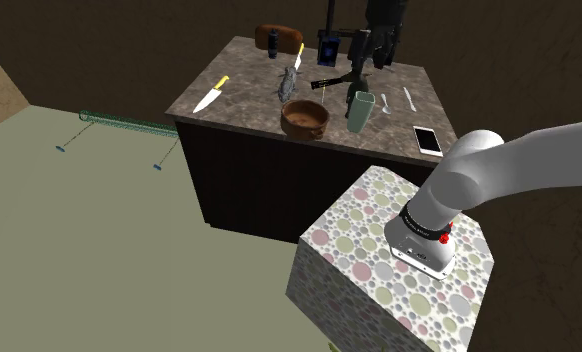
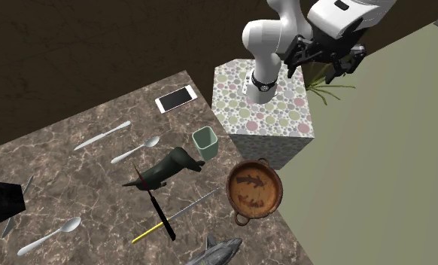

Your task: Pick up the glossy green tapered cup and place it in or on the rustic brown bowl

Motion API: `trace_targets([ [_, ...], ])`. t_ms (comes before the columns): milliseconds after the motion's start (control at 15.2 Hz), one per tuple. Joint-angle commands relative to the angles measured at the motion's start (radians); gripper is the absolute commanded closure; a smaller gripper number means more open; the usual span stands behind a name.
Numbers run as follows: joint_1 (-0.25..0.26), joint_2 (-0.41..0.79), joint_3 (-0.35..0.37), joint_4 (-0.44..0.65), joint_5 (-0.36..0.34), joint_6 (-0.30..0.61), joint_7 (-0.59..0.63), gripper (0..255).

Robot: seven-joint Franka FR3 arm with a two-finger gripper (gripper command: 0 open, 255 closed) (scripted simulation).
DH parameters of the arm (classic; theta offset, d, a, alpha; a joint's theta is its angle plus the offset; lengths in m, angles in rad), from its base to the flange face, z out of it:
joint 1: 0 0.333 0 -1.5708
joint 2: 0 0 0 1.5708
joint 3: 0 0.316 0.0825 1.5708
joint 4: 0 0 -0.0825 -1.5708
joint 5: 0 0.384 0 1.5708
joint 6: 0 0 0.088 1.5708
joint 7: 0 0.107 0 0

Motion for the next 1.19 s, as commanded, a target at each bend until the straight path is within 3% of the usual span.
trace_targets([
  [0,0.000,0.000,0.000,0.000,0.000,0.000,0.000,0],
  [594,-0.064,0.106,-0.148,-0.109,-0.090,0.218,-0.145,0],
  [1122,-0.116,0.290,-0.279,-0.121,-0.139,0.420,-0.272,0],
])
